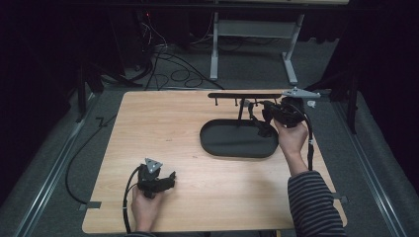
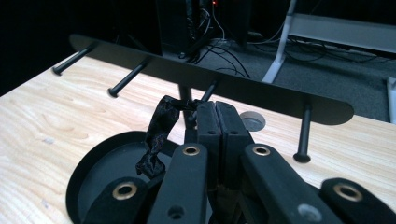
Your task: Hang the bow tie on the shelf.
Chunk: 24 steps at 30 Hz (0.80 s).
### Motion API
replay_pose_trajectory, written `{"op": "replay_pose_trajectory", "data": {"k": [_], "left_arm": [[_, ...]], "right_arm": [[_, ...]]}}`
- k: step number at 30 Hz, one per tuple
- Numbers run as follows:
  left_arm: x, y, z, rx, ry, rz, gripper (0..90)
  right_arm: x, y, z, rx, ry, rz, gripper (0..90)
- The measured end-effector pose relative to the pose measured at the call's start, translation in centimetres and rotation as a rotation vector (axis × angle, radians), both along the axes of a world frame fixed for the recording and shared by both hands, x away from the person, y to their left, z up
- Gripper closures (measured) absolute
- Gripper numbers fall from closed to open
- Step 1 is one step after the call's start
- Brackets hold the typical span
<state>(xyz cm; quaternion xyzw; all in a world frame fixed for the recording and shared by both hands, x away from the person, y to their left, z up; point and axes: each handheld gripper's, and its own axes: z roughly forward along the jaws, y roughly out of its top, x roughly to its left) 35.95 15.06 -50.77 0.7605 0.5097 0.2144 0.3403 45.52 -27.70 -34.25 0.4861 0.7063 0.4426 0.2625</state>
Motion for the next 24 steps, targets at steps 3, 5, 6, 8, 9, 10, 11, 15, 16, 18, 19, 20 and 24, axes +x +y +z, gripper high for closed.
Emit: {"op": "replay_pose_trajectory", "data": {"k": [3, 5, 6, 8, 9, 10, 11, 15, 16, 18, 19, 20, 24], "left_arm": [[0.0, 0.0, 0.0, 0.000, 0.000, 0.000, 21.5], [0.0, 0.0, 0.0, 0.000, 0.000, 0.000, 21.5], [0.0, 0.0, 0.0, 0.001, 0.001, 0.000, 21.5], [0.0, 0.0, 0.0, 0.000, 0.000, 0.000, 21.5], [0.0, 0.0, 0.0, 0.000, 0.000, 0.000, 21.5], [0.0, 0.0, 0.0, -0.001, 0.000, 0.001, 21.5], [0.0, 0.0, 0.0, 0.000, 0.000, 0.000, 21.5], [0.0, 0.0, 0.0, 0.000, 0.000, 0.000, 21.4], [0.0, 0.0, 0.0, -0.001, 0.000, 0.000, 21.5], [0.0, 0.0, 0.0, 0.000, 0.000, 0.000, 21.5], [0.0, 0.0, 0.0, 0.000, 0.000, 0.000, 21.5], [0.0, 0.0, 0.0, -0.001, 0.000, 0.000, 21.4], [0.0, 0.0, 0.0, -0.001, 0.000, 0.000, 21.5]], "right_arm": [[0.4, 0.0, 0.0, 0.011, 0.004, -0.013, 90.0], [1.0, 0.0, 0.0, 0.012, 0.015, -0.029, 90.0], [1.2, 0.0, -0.1, 0.009, 0.018, -0.032, 90.0], [1.6, 0.0, -0.1, 0.005, 0.014, -0.039, 90.0], [1.7, 0.0, -0.2, 0.007, 0.018, -0.047, 90.0], [1.8, 0.0, -0.2, 0.009, 0.017, -0.050, 90.0], [1.9, 0.0, -0.2, 0.008, 0.016, -0.054, 90.0], [2.2, 0.0, -0.5, 0.007, 0.028, -0.059, 90.0], [2.2, 0.0, -0.6, 0.004, 0.030, -0.057, 90.0], [2.2, 0.1, -0.7, 0.002, 0.036, -0.059, 90.0], [2.2, 0.1, -0.7, -0.003, 0.034, -0.059, 90.0], [2.2, 0.1, -0.8, -0.004, 0.032, -0.060, 90.0], [2.2, 0.1, -1.1, -0.012, 0.043, -0.061, 89.7]]}}
